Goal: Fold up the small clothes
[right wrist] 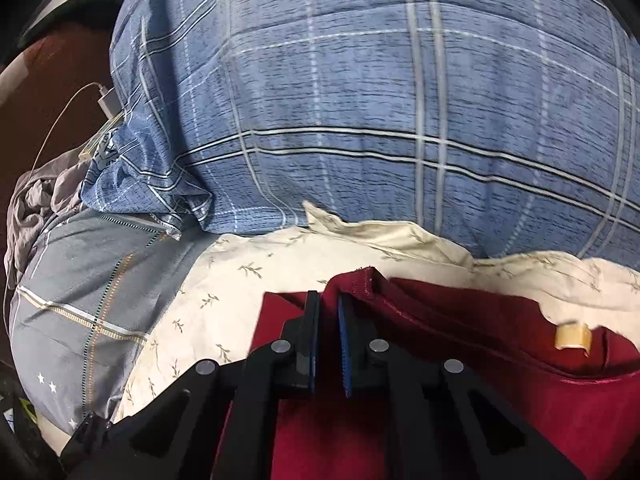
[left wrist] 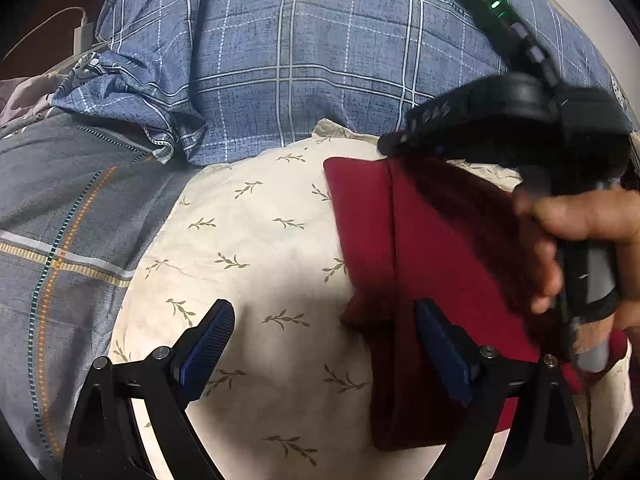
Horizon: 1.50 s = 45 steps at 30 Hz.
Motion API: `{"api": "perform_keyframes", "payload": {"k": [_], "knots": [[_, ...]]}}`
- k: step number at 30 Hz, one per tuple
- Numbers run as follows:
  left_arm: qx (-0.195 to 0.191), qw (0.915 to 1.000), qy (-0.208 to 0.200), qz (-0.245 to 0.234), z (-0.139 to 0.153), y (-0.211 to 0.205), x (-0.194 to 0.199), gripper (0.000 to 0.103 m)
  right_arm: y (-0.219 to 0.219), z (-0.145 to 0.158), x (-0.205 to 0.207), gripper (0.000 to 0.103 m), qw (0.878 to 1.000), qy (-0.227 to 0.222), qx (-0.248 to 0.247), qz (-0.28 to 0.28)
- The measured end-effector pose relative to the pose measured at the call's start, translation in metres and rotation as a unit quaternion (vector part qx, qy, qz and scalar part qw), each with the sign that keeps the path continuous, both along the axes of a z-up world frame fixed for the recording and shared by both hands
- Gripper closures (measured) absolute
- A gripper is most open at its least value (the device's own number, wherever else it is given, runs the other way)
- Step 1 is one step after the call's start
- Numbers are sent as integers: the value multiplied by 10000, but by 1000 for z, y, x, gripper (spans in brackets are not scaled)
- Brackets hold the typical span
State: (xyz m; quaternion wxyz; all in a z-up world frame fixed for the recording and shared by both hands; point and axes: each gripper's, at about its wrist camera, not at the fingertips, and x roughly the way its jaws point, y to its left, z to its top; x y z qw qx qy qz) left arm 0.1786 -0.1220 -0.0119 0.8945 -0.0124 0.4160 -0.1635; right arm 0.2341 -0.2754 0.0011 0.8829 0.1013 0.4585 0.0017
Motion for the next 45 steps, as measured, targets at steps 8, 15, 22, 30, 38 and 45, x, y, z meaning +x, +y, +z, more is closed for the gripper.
{"api": "perform_keyframes", "payload": {"k": [8,15,22,30,38,45], "knots": [[0,10000,6,-11,-1,-2,2,12,-8,-8,-21,53,9990,-19,418,152],[-348,9986,-365,170,15,8,-9,13,-74,22,-105,40,9974,-313,-620,-190],[-392,9987,-301,-103,8,-15,-10,13,-220,14,-163,52,9767,-12,-568,-2068],[182,9997,-124,-113,-15,-36,7,10,-264,-20,-156,55,9659,325,-233,-2558],[143,9996,-205,-156,-8,-28,3,12,-187,35,-145,48,9814,-337,-140,-1883],[-47,9999,-9,-155,-10,-13,-2,11,-60,19,-52,48,9995,-80,140,-272]]}}
